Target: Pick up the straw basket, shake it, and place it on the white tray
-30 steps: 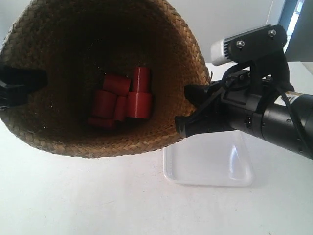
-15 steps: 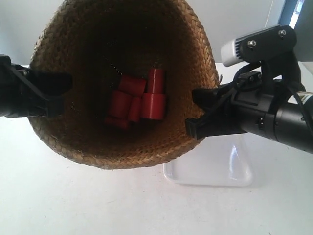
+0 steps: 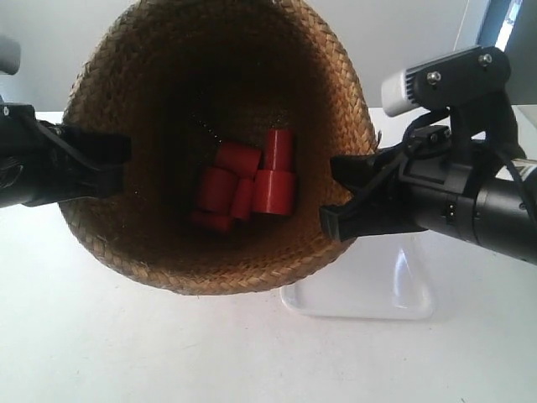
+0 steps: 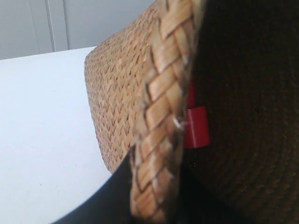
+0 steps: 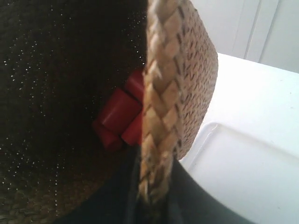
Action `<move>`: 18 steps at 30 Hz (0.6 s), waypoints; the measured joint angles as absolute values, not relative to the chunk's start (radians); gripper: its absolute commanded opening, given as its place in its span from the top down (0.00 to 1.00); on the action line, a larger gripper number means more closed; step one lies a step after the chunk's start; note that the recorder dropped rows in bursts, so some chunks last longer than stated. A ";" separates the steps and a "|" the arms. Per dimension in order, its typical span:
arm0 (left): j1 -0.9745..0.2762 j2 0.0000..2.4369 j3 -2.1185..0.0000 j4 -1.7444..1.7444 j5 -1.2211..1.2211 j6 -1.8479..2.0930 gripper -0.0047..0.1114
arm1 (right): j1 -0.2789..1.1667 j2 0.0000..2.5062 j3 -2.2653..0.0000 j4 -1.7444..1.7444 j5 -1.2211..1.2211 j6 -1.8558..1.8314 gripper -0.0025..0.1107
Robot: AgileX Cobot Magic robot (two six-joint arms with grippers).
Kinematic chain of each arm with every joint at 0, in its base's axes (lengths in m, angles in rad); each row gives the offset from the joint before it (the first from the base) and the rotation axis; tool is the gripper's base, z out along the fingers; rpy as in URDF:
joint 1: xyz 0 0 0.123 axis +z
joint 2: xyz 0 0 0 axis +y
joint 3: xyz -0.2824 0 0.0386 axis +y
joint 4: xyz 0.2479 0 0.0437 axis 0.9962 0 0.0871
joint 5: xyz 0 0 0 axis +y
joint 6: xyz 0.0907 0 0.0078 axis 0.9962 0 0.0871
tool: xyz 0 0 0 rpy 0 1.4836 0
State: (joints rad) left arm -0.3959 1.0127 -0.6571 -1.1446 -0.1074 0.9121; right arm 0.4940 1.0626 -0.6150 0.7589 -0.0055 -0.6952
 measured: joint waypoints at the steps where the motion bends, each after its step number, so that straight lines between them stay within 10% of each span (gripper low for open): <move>1: -0.396 1.005 -0.657 -1.145 -0.089 0.912 0.96 | 0.494 1.050 -0.615 0.760 0.010 -0.682 0.98; 18: -0.493 0.915 -0.728 -1.098 -0.006 0.910 0.96 | 0.569 0.945 -0.644 0.777 0.022 -0.631 0.98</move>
State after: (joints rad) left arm -0.4933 0.9151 -0.7278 -1.0984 -0.0064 0.9095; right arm 0.5694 0.9445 -0.6440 0.7769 0.0216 -0.6307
